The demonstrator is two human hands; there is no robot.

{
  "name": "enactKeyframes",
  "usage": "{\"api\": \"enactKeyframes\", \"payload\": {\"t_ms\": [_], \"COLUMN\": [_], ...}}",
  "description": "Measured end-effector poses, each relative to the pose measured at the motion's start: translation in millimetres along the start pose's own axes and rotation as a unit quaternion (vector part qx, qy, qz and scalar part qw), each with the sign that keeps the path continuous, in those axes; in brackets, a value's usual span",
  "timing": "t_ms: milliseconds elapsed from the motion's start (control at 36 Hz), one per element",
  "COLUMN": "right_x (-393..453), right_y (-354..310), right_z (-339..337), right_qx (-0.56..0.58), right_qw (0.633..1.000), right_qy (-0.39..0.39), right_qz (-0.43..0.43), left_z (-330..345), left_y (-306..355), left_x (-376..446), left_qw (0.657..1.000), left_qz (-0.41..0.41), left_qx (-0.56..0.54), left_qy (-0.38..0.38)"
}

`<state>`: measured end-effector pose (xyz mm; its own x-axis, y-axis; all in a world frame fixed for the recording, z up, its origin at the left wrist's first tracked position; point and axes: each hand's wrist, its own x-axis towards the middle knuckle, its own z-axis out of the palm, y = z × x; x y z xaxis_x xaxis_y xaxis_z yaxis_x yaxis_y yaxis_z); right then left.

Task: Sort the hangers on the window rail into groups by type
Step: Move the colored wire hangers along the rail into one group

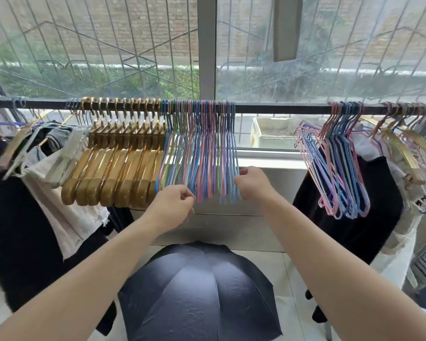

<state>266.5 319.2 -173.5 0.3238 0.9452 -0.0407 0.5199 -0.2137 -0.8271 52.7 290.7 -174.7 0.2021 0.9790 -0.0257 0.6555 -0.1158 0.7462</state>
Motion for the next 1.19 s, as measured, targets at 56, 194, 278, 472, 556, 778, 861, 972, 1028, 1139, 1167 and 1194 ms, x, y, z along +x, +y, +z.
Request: {"api": "enactKeyframes", "payload": {"t_ms": [56, 194, 278, 472, 556, 778, 861, 972, 1028, 1139, 1167, 1194], "right_x": [-2, -9, -17, -13, -5, 22, 17, 7, -3, -30, -36, -44], "right_y": [-1, -2, 2, -6, -17, -18, 2, 43, 73, 131, 140, 151], "right_z": [1, -5, -12, -37, -51, -74, -71, -62, -53, -33, -29, -24], "right_qx": [-0.012, -0.095, -0.139, -0.188, -0.201, -0.252, -0.259, -0.246, -0.23, -0.238, -0.234, -0.214], "right_qw": [1.0, 0.994, 0.98, 0.948, 0.946, 0.944, 0.949, 0.961, 0.968, 0.969, 0.968, 0.969], "right_qy": [0.006, 0.048, 0.112, 0.204, 0.208, 0.191, 0.166, 0.124, 0.104, 0.003, -0.026, -0.055], "right_qz": [-0.002, -0.031, -0.092, -0.157, -0.15, -0.094, -0.076, -0.034, -0.005, 0.067, 0.086, 0.112], "left_z": [4, 11, 12, 11, 11, 14, 16, 20, 29, 59, 68, 78], "left_y": [3, 16, 18, 17, 17, 13, 13, 13, 9, -9, -19, -29], "left_x": [0, 1, 1, 0, -1, -6, -9, -16, -23, -42, -46, -49], "left_qw": [1.0, 0.999, 0.999, 0.999, 0.999, 0.998, 0.998, 0.997, 0.995, 0.989, 0.987, 0.986], "left_qz": [-0.001, 0.029, 0.042, 0.042, 0.042, 0.049, 0.044, 0.031, 0.022, -0.012, -0.027, -0.047], "left_qx": [-0.018, -0.031, -0.023, -0.015, -0.016, -0.02, -0.031, -0.054, -0.08, -0.127, -0.13, -0.128], "left_qy": [-0.005, -0.011, -0.011, -0.02, -0.022, -0.026, -0.031, -0.044, -0.051, -0.077, -0.086, -0.101]}}
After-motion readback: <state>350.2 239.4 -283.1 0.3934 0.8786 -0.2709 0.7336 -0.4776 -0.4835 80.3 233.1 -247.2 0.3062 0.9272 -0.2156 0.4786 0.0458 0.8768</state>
